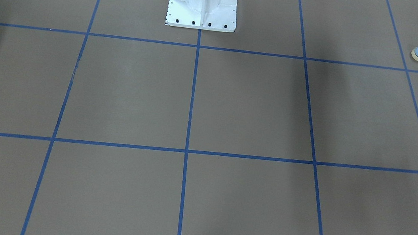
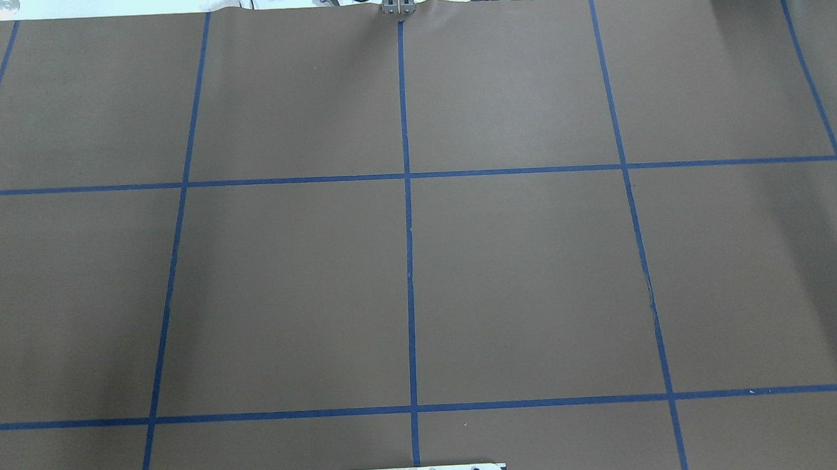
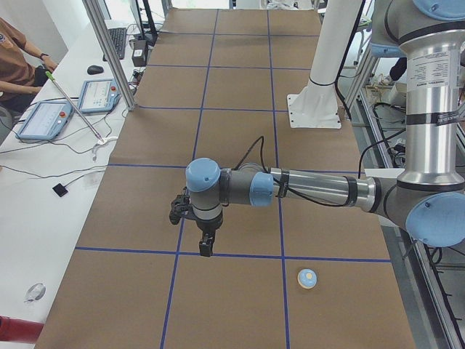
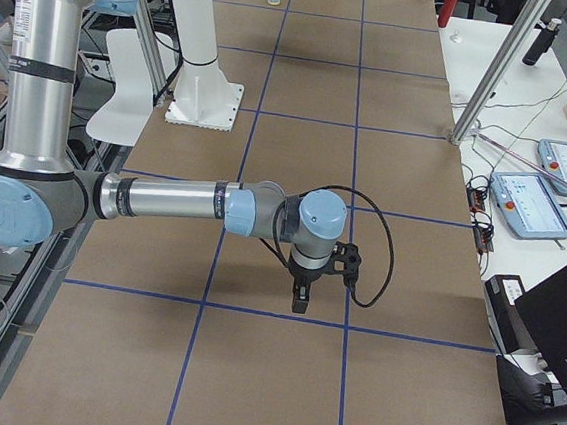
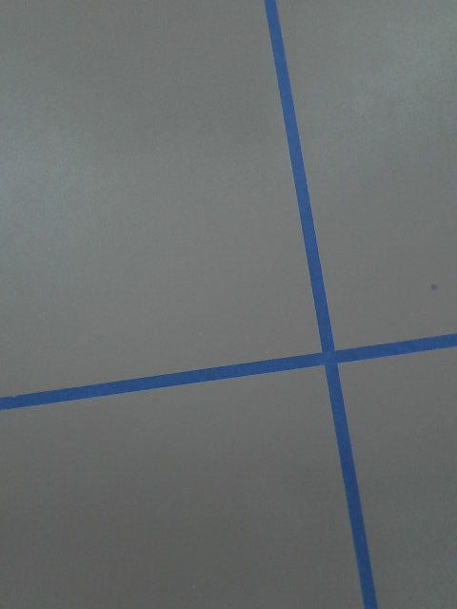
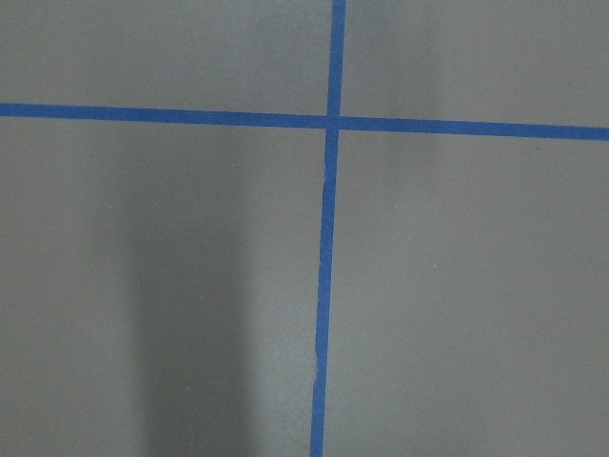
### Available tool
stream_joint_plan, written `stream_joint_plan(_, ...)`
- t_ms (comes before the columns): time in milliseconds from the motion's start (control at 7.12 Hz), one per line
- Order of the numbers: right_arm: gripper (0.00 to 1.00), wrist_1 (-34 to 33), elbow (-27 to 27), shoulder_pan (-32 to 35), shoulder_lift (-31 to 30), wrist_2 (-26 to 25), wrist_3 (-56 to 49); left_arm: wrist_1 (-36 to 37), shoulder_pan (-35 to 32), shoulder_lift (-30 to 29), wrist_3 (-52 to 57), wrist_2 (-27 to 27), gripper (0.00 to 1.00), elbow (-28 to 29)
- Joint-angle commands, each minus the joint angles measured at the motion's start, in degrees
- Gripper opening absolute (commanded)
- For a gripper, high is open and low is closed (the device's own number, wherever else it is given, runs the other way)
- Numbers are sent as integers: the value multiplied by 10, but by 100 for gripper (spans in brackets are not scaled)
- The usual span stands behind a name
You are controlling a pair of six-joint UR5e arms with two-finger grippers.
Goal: Place and press bell with both arms
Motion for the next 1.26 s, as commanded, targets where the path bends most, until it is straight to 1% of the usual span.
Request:
stream_joint_plan(0,100,0,7,0,3,-3,1,1,0,1,-1,-1,100,-1)
stream_joint_plan(281,100,0,7,0,5,-2,1,-2,0,-1,1,-12,100,-8)
stream_joint_plan(422,100,0,7,0,9,-3,1,-3,0,-7,-1,-45,100,2)
stream_joint_plan(703,100,0,9,0,8,-2,1,-24,0,-4,5,-59,100,0)
stream_joint_plan(843,100,1,12,0,9,-3,1,-19,0,-9,2,-52,100,-3)
stream_joint_plan(984,100,1,16,0,19,-4,1,-14,-1,7,-4,-50,100,-2)
stream_joint_plan(1124,100,1,19,-1,27,-25,1,2,-1,14,-79,-37,100,-6)
